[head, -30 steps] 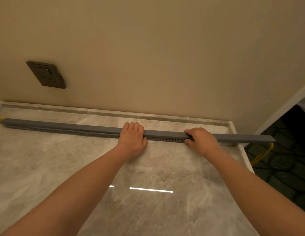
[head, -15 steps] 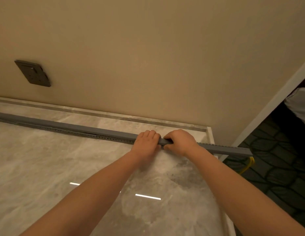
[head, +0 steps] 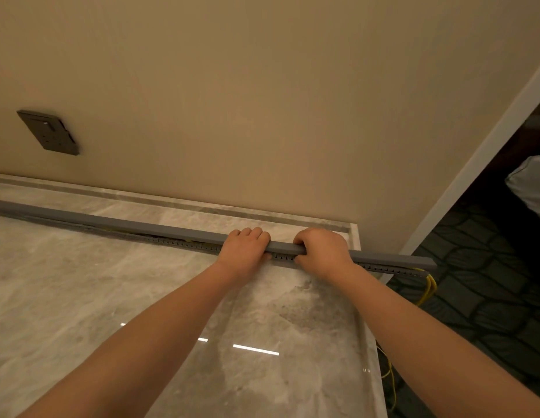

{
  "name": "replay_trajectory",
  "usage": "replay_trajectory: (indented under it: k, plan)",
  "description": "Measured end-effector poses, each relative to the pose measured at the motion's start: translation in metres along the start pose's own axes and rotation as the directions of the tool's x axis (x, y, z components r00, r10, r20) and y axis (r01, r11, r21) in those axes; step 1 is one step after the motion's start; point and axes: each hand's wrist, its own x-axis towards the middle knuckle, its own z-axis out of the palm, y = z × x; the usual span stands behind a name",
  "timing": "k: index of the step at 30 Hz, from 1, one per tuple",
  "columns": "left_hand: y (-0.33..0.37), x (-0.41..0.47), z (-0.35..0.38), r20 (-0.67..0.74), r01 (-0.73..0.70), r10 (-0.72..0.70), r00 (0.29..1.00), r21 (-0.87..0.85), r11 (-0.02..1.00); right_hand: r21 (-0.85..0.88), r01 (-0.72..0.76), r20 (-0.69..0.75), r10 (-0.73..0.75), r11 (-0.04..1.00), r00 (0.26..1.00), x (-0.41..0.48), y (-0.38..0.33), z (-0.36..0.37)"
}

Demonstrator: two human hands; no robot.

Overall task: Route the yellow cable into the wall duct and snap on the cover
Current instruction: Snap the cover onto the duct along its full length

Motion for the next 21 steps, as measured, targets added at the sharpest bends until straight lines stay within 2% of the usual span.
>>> replay_trajectory:
  k: [8, 14, 21]
  plan:
    - [-0.003, 0.000, -0.002, 0.028, -0.031, 0.032, 0.999, -0.022, 0.999, 0.135, -0.092, 0.173, 0.068, 0.987, 0.983, 0.015, 0.002, -0.009]
    - [-0.003, 0.001, 0.004, 0.036, -0.039, 0.040, 0.999, -0.007, 0.999, 0.209, -0.051, 0.221, 0.004, 0.977, 0.975, 0.019, 0.013, -0.003]
    - [-0.008, 0.004, 0.003, 0.075, -0.070, 0.072, 0.995, -0.023, 0.997, 0.289, -0.075, 0.331, -0.026, 0.954, 0.943, 0.029, 0.021, -0.007]
